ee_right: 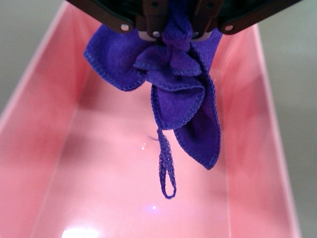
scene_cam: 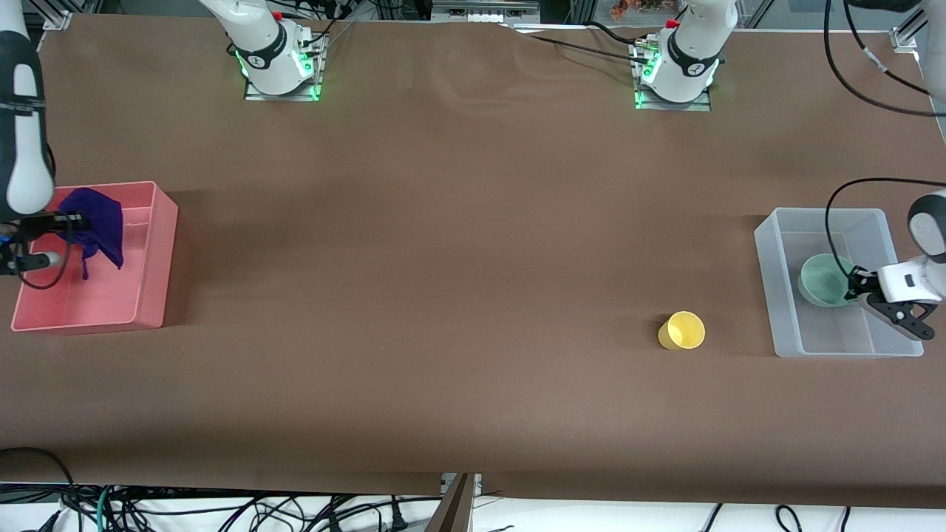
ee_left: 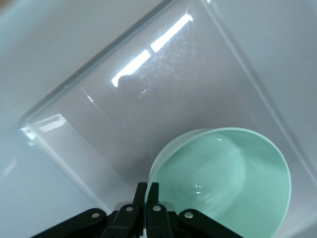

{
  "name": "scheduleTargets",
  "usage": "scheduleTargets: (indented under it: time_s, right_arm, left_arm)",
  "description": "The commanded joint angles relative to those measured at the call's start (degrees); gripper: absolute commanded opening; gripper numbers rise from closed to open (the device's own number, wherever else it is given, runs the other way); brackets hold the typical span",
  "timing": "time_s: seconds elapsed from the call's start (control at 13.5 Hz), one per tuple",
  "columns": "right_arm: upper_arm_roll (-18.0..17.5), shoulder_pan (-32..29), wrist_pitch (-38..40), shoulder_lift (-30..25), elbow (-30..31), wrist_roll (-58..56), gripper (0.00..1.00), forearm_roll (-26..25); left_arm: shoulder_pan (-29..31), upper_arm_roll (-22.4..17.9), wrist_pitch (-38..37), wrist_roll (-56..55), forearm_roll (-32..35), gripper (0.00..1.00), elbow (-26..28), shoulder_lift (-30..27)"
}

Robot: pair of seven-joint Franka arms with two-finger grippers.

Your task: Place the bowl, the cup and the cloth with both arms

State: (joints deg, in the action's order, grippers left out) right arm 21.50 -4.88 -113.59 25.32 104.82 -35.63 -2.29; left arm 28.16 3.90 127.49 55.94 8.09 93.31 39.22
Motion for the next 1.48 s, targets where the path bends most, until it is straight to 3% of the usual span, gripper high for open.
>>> scheduleTargets:
  time_s: [0.0, 0.07, 0.3, 0.37, 0.44, 0.59, 0.81, 1.04, 1.19, 1.41]
  right_arm:
    - [0.3, 0.14, -5.06, 0.33, 4.08, -1.2, 0.0, 1.85]
    - [0.3, 0.14, -5.41, 1.21, 4.34, -1.2, 0.0, 3.15]
    - [0.3, 0.22, -8.66, 3.59, 4.43, -1.2, 0.0, 5.28]
    - [0.3, 0.22, -8.58, 3.68, 4.35, -1.11, 0.61, 5.28]
    - [0.3, 0.22, -8.23, 3.07, 4.08, -1.11, 1.0, 5.28]
    - [0.12, 0.22, -6.57, 0.36, 1.9, -1.02, 1.0, 5.37]
    - [-0.75, 0.4, 7.45, -3.17, -8.44, -0.41, 1.0, 5.28]
    - [-6.88, 0.49, 20.92, -6.58, -18.13, 0.91, 1.0, 4.67]
    - [-11.38, 0.49, 22.44, -10.27, -19.03, 7.03, 1.0, 3.44]
    - [-16.82, 0.66, 24.11, -14.94, -18.95, 13.03, 1.0, 3.08]
  left_arm:
    - [0.41, 0.76, -0.84, 1.28, 0.26, 0.88, -2.52, 0.43]
    - [0.58, 0.94, -1.37, 1.28, 0.17, 1.0, -2.61, 0.07]
    - [-0.12, 1.38, -6.62, 1.01, 0.09, 1.0, -2.79, -4.91]
    - [-0.47, 2.42, -9.34, 0.49, 0.08, 1.0, -2.79, -7.81]
    - [-0.47, 4.69, -11.11, -0.38, 0.0, 1.0, -2.87, -10.19]
    - [-0.47, 8.91, -12.7, -5.98, 0.08, 1.0, -4.01, -12.23]
    - [-2.22, 14.37, -12.71, -17.75, -0.79, 1.0, -5.51, -11.36]
    - [-10.9, 14.65, -12.45, -35.49, -0.88, 1.0, -10.16, -6.63]
    - [-13.82, 14.74, -10.09, -45.43, -0.97, 1.0, -11.83, -3.2]
    - [-15.77, 14.65, -0.6, -51.45, -0.27, 1.0, -10.35, 0.41]
